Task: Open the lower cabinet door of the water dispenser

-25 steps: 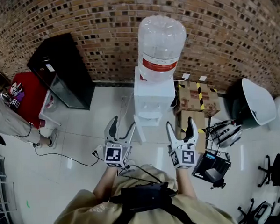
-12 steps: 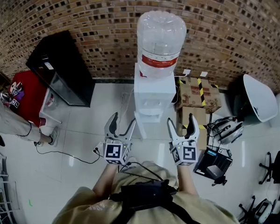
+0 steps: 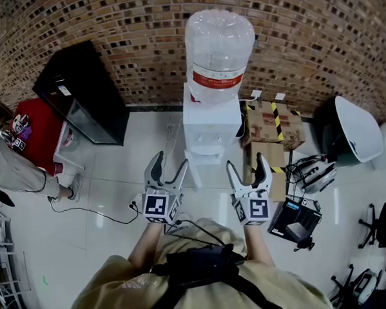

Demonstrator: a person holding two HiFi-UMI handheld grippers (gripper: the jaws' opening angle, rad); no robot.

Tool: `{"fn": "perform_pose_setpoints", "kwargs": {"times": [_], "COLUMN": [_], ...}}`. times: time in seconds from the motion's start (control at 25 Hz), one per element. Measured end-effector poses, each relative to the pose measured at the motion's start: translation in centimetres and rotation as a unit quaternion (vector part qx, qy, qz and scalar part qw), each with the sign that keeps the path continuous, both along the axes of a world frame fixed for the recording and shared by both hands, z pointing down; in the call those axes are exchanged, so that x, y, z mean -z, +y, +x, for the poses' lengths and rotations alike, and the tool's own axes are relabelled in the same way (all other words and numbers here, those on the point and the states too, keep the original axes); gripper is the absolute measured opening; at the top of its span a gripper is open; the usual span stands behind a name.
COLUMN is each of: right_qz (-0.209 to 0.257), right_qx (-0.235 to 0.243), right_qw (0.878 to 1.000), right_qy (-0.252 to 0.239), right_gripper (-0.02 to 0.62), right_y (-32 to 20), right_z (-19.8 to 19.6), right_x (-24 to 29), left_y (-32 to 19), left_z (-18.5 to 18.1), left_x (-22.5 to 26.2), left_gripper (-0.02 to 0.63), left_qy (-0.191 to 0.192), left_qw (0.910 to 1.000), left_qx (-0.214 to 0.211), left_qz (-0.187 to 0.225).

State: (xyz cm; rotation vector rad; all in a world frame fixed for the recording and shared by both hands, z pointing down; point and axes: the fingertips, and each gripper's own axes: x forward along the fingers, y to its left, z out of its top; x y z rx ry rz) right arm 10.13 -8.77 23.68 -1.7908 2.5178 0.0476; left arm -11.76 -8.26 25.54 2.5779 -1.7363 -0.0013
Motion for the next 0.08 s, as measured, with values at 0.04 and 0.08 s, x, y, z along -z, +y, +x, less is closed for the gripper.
{"fn": "perform_pose_setpoints", "kwargs": {"times": [0.04, 0.08], "right_qz": [-0.001, -0.001], "right_qx": [0.001, 0.002], "right_qw": [1.000, 1.000], "right_qy": [0.001, 0.001], "right_gripper": [0.422, 0.422], "right_y": [-0.04, -0.08], "right_z": [-0.05, -0.10], "right_x": [-0.11, -0.21], "left_y": [-0.02, -0.05], "left_z": [0.00, -0.01], "left_x": [-0.18, -0.36], "left_gripper": [0.316, 0.316], "left_qy": [0.001, 0.002], "left_qw": [1.0000, 1.0000], "left_qx": [0.000, 0.000], "left_qz": [0.000, -0.001]}}
